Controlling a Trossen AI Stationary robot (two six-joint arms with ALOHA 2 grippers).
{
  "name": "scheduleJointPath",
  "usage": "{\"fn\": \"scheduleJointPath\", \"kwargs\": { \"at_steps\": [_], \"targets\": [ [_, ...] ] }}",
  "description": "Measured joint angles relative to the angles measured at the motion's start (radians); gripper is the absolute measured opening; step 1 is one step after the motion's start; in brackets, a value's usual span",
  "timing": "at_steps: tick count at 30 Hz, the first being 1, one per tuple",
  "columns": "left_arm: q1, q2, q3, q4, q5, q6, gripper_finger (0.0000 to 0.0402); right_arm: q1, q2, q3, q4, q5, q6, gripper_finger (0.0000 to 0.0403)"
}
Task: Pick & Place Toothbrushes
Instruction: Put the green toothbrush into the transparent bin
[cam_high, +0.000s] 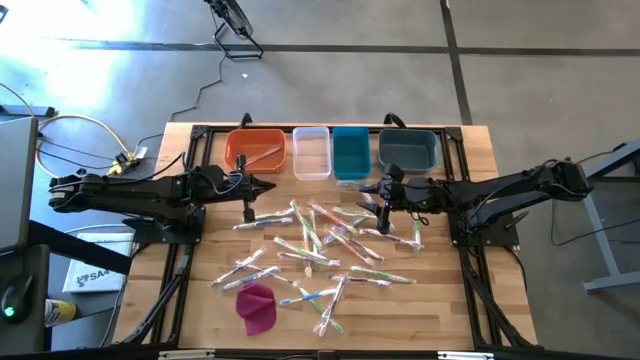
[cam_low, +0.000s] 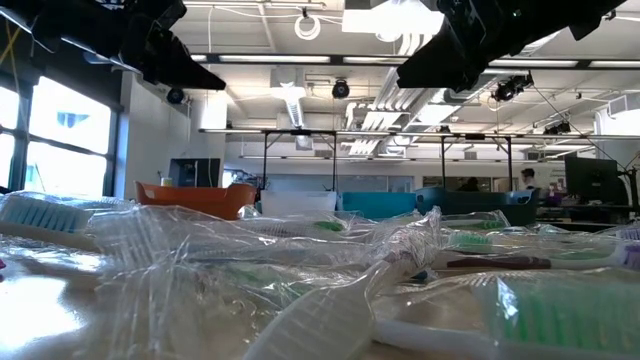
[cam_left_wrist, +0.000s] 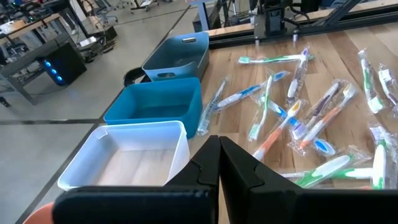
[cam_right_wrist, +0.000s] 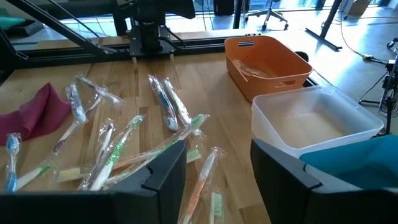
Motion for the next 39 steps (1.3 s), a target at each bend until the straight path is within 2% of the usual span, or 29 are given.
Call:
{"fn": "scheduleJointPath", "kwargs": {
  "at_steps": [34, 39],
  "targets": [
    [0.0, 0.0, 0.001, 0.001, 0.0, -0.001, 0.0001, 0.0, 0.028, 0.0, -0.007, 0.0, 0.0, 0.0171],
    [0.0, 0.0, 0.001, 0.001, 0.02, -0.167, 0.0001, 0.0, 0.028, 0.0, -0.01, -0.004, 0.0, 0.0171]
  ]
}}
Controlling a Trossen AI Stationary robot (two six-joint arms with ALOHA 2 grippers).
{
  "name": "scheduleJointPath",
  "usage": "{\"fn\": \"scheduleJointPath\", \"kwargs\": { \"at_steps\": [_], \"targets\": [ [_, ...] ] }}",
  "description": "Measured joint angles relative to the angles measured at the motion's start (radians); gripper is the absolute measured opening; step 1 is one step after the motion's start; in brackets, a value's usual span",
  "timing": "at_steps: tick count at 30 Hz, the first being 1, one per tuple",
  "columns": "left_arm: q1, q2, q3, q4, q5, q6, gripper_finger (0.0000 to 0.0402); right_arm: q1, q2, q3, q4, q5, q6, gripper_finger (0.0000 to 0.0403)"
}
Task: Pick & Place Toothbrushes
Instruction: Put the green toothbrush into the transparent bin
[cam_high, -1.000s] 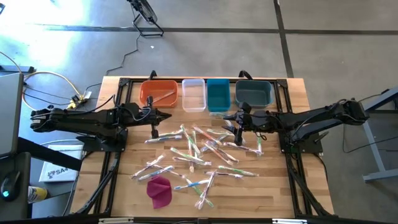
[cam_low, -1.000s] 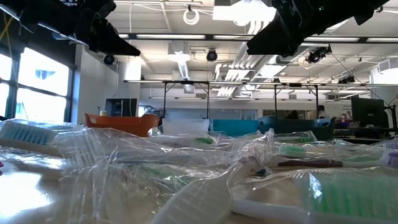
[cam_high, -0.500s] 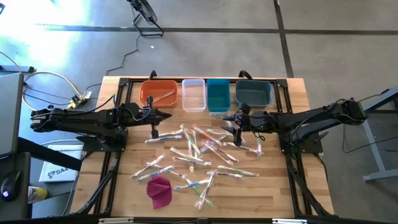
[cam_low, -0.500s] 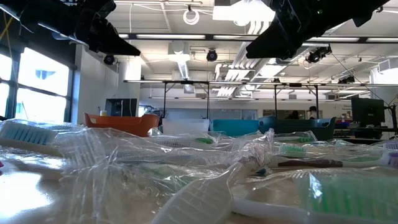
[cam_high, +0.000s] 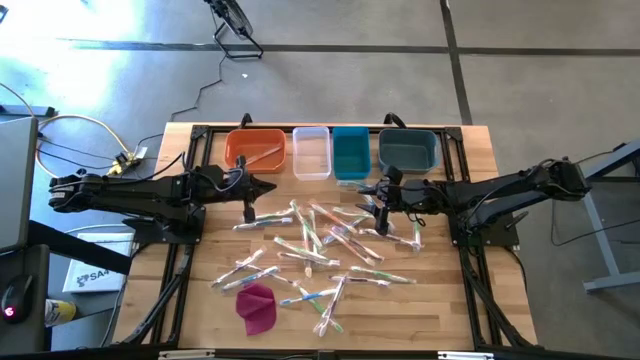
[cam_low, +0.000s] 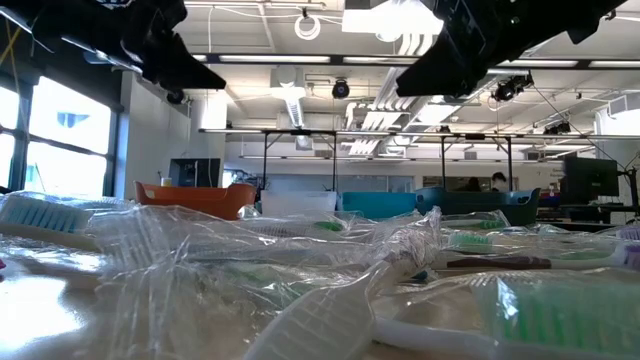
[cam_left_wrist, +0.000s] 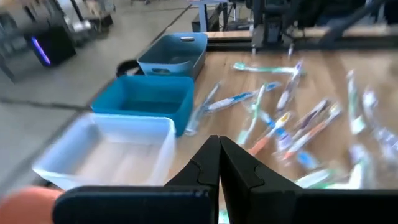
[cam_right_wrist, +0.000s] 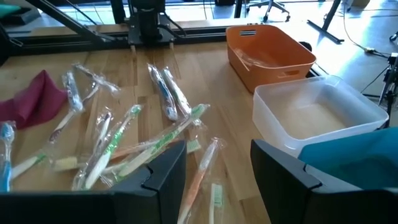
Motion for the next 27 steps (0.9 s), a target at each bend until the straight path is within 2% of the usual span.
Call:
{"fn": "scheduleJointPath", "kwargs": {
  "at_steps": [3, 27],
  "targets": [
    [0.0, 0.0, 0.0, 0.001, 0.002, -0.072, 0.0001, 0.0, 0.0, 0.0, 0.001, 0.0, 0.0, 0.0171],
    [0.0, 0.0, 0.0, 0.001, 0.006, -0.068, 0.0001, 0.0, 0.0, 0.0, 0.001, 0.0, 0.0, 0.0171]
  ]
}}
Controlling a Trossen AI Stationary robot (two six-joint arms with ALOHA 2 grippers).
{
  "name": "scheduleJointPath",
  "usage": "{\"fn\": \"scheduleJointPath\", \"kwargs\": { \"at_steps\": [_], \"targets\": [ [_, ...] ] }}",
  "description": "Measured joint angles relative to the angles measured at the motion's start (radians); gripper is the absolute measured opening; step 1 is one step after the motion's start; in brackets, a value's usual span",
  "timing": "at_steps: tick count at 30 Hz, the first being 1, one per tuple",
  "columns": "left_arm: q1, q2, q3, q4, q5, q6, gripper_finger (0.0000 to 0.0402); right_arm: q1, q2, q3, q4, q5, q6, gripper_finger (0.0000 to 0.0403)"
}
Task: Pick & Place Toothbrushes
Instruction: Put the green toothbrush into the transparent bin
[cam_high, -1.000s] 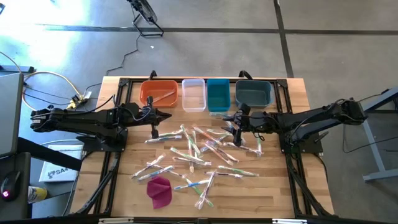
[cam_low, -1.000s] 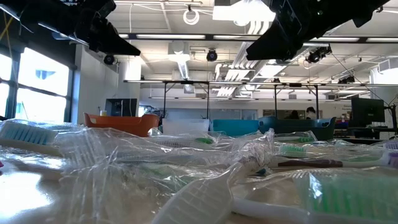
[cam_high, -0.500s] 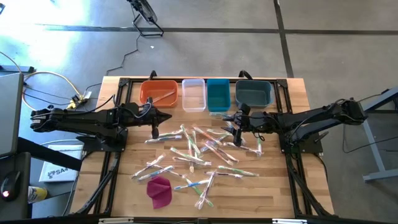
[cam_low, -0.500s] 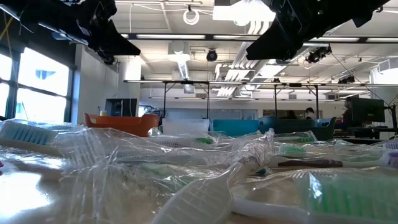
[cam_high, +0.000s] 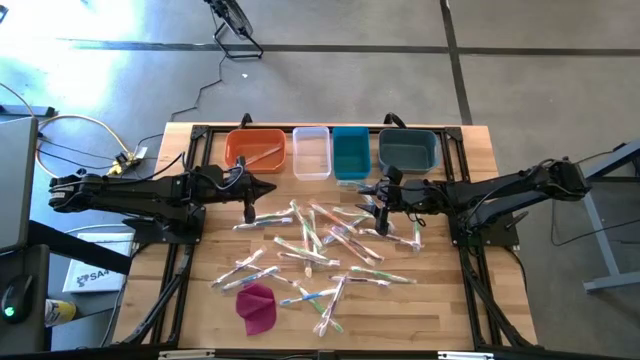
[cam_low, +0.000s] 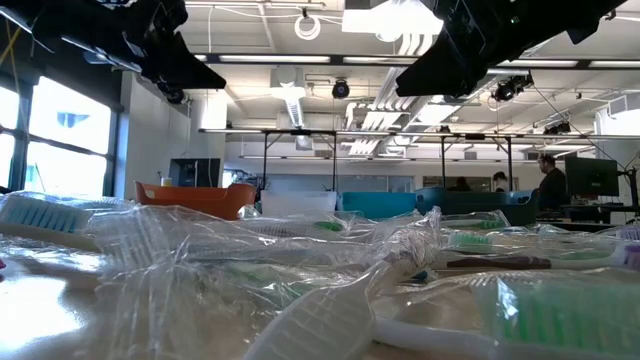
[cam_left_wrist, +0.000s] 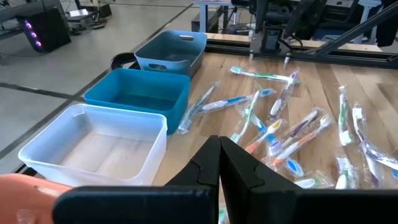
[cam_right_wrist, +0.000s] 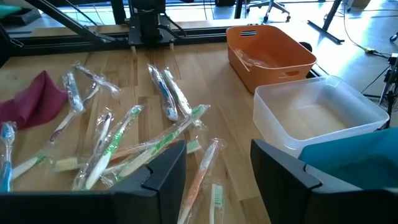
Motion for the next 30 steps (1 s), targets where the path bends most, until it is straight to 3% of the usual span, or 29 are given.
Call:
{"fn": "scheduleJointPath", "kwargs": {
  "at_steps": [21, 30],
  "targets": [
    [0.0, -0.002, 0.0, -0.007, 0.005, 0.003, 0.0, 0.0, -0.001, 0.0, 0.066, 0.004, 0.0, 0.0171],
    [0.0, -0.084, -0.001, -0.144, 0.03, -0.05, 0.0, 0.003, -0.001, 0.0, 0.147, 0.003, -0.035, 0.0171]
  ]
}}
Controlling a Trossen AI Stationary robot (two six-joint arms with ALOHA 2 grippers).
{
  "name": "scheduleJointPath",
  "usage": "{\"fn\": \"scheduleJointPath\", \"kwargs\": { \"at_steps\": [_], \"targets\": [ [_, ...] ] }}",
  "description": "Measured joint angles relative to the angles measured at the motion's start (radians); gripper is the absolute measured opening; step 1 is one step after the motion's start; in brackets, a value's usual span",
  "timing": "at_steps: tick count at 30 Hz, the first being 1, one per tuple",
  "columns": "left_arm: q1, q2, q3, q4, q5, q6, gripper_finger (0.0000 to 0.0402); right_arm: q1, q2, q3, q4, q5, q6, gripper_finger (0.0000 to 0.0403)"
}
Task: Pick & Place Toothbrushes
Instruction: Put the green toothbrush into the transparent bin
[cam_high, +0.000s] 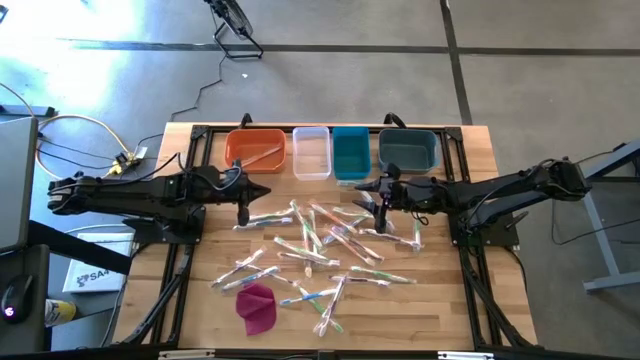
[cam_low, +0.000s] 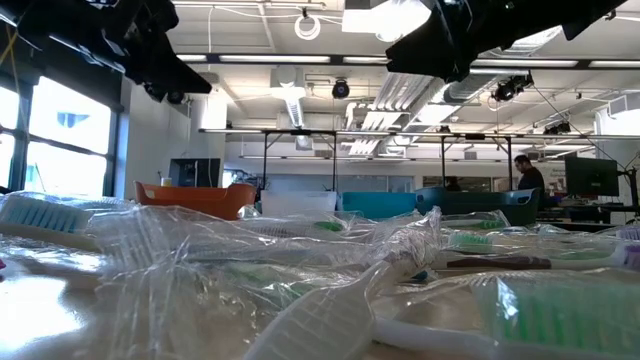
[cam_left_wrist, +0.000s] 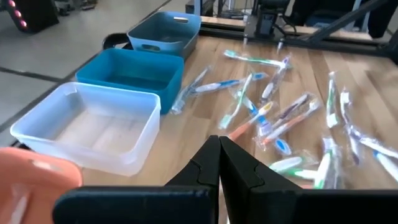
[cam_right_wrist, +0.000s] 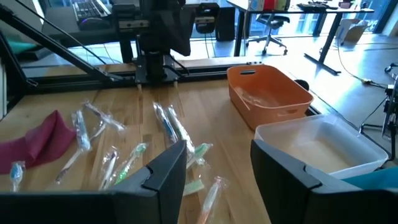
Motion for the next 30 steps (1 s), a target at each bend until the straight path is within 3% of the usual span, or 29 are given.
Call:
{"fn": "scheduleJointPath", "kwargs": {
  "at_steps": [10, 19, 30],
  "targets": [
    [0.0, -0.067, 0.0, 0.001, -0.004, 0.051, 0.0, -0.001, 0.0, 0.028, -0.044, 0.015, 0.016, 0.0171],
    [0.0, -0.122, 0.0, -0.022, -0.006, 0.086, 0.0, 0.016, 0.064, 0.168, -0.292, 0.104, 0.037, 0.0171],
    [0.0, -0.12, 0.0, -0.104, -0.002, 0.084, 0.0, 0.013, 0.144, 0.183, -0.616, 0.065, 0.101, 0.0171]
  ]
}}
